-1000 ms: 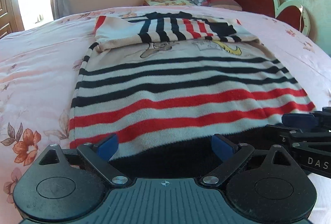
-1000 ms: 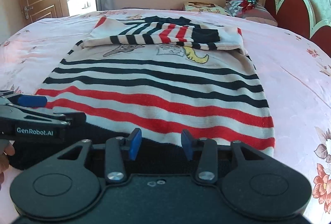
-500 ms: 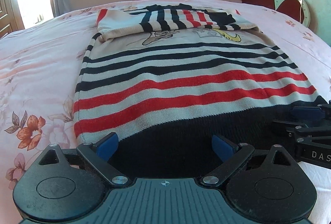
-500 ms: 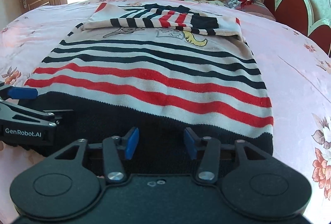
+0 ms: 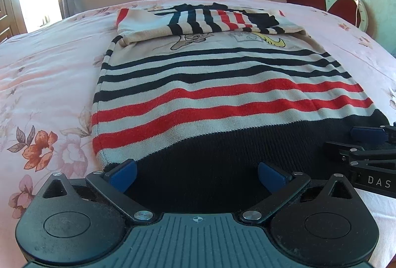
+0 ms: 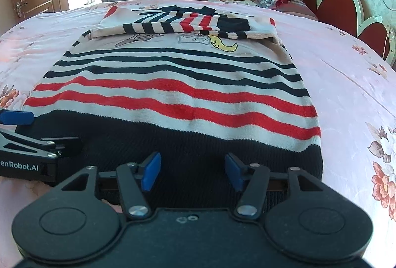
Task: Fold small clothes
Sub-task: 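Grasp the black hem with both tools side by side, then lift the hem with both tools and fold it over the collar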
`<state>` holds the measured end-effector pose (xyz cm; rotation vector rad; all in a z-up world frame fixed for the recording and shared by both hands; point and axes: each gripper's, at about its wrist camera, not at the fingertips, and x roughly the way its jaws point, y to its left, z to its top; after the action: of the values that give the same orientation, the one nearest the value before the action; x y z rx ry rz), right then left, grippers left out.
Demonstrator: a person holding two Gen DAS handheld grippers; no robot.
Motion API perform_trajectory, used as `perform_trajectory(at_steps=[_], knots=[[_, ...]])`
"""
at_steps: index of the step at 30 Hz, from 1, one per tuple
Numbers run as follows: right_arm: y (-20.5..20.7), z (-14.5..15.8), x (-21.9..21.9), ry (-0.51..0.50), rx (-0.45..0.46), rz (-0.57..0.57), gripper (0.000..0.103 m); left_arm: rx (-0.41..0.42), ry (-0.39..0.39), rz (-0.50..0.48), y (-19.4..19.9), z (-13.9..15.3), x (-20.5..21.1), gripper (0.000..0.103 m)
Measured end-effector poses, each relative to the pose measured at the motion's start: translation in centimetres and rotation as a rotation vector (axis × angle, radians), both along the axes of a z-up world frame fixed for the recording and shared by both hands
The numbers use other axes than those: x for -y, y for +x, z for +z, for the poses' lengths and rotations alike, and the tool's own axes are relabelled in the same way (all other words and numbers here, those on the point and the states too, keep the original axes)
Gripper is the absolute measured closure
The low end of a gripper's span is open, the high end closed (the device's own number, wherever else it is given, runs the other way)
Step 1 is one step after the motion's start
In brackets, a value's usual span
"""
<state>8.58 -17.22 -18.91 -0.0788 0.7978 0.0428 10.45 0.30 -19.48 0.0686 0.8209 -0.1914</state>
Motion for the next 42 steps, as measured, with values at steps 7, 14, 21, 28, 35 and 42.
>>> perform_trajectory(at_steps=[7,14,21,28,35,42], knots=[[-0.7,0.1,0.1,0.004,-0.005,-0.018,0.043,0.000,-0.013,-0.023,-1.4,0.2,-1.1,0.000],[-1.8,0.6,0.7,0.026,-0.025,-0.046,0.039,-0.010,-0.071,0.047,-2.9,1.0,-4.1,0.000],[-3.0,2.0,4.0,0.061,0.012,-0.159,0.039,-0.061,-0.181,0.102,-2.7,0.0,-6.9,0.013],[-2.8,2.2,8.8,0.083,0.000,-0.292,0.040,-0.092,-0.254,0.057,-1.4,0.2,-5.9,0.032],[-2.2,0.8,10.0,0.175,-0.081,-0.257,0.065,-0.170,-0.359,0.098,-0.2,0.0,-7.1,0.089],[-1.1,1.1,10.2,0.285,-0.134,-0.185,0.091,-0.172,-0.337,0.056,0.4,0.1,-6.5,0.092]])
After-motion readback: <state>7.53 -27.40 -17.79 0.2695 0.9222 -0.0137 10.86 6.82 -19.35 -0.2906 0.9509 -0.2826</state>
